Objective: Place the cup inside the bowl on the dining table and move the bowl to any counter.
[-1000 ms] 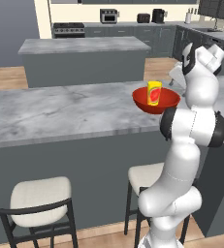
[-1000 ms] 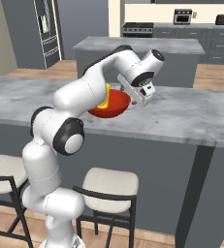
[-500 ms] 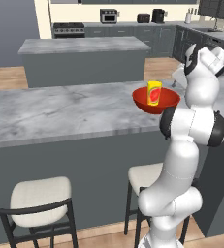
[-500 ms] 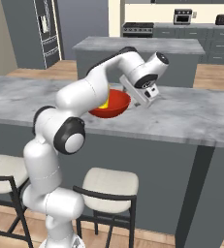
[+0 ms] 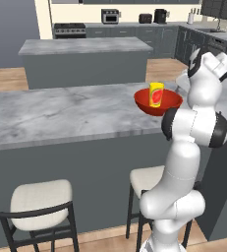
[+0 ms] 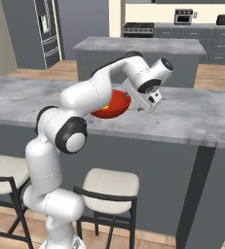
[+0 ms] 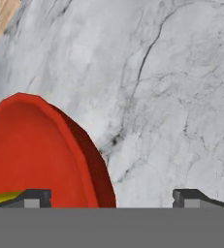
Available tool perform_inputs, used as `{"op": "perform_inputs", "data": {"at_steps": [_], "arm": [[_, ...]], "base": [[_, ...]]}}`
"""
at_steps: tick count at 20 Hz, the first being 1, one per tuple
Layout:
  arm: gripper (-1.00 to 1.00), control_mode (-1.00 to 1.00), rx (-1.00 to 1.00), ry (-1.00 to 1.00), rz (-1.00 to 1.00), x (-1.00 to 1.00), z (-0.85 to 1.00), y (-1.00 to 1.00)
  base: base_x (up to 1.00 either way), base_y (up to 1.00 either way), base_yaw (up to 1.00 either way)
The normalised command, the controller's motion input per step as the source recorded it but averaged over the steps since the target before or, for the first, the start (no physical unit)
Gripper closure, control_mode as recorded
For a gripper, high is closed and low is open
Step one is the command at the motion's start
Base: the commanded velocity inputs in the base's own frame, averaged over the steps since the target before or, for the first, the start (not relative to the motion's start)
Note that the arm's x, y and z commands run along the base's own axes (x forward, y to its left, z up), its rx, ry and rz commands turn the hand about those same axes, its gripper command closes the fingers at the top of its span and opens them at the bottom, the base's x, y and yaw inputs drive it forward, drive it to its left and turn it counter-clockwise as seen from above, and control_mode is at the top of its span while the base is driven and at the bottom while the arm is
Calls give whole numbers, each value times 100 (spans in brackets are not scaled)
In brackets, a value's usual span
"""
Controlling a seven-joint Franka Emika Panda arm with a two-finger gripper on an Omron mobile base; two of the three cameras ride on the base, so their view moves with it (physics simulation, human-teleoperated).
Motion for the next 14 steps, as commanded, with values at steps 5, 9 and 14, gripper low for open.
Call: {"op": "perform_inputs", "data": {"at_steps": [5,9,14], "arm": [[-100,-100,0,0,6,0,-6,23],[-100,-100,0,0,5,0,-2,29],[-100,-100,0,0,4,0,-6,6]], "base": [[0,0,0],[0,0,0],[0,0,0]]}}
